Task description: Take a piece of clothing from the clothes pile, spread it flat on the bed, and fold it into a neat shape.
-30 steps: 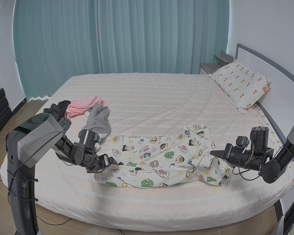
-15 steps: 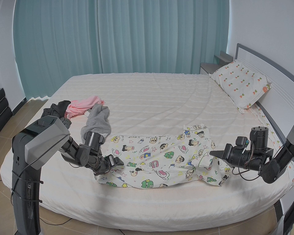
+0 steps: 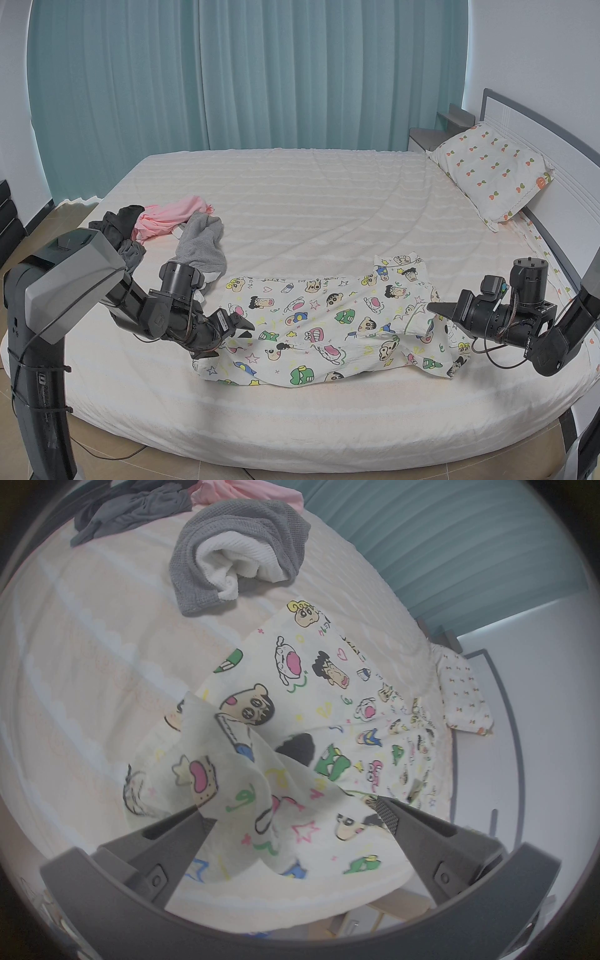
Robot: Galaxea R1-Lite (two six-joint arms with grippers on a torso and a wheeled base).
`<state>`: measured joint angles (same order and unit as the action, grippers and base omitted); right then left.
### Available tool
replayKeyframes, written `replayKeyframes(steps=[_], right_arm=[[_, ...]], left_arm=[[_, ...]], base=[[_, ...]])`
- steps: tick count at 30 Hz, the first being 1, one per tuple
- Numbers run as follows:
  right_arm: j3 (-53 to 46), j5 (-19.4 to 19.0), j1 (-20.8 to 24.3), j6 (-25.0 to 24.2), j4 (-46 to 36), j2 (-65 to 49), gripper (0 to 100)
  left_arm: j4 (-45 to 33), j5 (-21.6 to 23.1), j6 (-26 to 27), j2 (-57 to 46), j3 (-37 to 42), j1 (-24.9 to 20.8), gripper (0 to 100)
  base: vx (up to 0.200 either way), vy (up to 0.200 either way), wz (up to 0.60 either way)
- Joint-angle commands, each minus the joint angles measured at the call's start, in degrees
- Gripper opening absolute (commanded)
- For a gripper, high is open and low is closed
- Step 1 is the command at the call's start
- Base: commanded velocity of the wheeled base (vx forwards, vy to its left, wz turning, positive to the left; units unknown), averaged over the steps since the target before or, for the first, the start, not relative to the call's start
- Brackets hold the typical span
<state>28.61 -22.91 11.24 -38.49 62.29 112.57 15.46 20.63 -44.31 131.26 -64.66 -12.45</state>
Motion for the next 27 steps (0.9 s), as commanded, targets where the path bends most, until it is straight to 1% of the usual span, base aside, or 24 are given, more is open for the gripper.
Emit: replayKeyframes(steps=[1, 7, 8, 9, 10, 12, 19, 27], right_arm=[[-0.31, -0.03, -0.08, -0.01, 0.46, 0.99, 0], [-0.31, -0.03, -0.08, -0.01, 0.46, 0.9, 0], [-0.31, -0.03, -0.08, -0.01, 0.46, 0.64, 0], [-0.31, -0.03, -0.08, -0.01, 0.46, 0.64, 0], [-0.4, -0.03, -0.08, -0.01, 0.46, 0.55, 0], [-0.49, -0.03, -0.08, -0.01, 0.46, 0.46, 0], [-0.66, -0.03, 0.19, -0.01, 0.55, 0.46, 0], [-0.66, -0.03, 0.1, -0.01, 0.55, 0.2, 0]], left_arm=[[0.36, 0.47, -0.25, -3.73, 1.47, 0.93, 100], [1.42, -0.59, 1.25, -3.2, 1.64, 2.87, 100], [1.42, -2.61, 4.59, -1.71, 1.64, 4.18, 100], [1.42, -2.78, 5.03, -1.44, 1.64, 4.27, 100], [1.42, -4.37, 6.87, -0.04, 1.64, 4.36, 100], [1.51, -5.86, 7.75, 1.2, 1.64, 4.27, 100], [1.94, -6.21, 10.83, 3.66, 1.38, 3.13, 100], [2.3, -7.18, 11.09, 4.01, 1.64, 2.87, 100]], base=[[0.0, 0.0, 0.0], [0.0, 0.0, 0.0], [0.0, 0.0, 0.0], [0.0, 0.0, 0.0], [0.0, 0.0, 0.0], [0.0, 0.0, 0.0], [0.0, 0.0, 0.0], [0.0, 0.0, 0.0]])
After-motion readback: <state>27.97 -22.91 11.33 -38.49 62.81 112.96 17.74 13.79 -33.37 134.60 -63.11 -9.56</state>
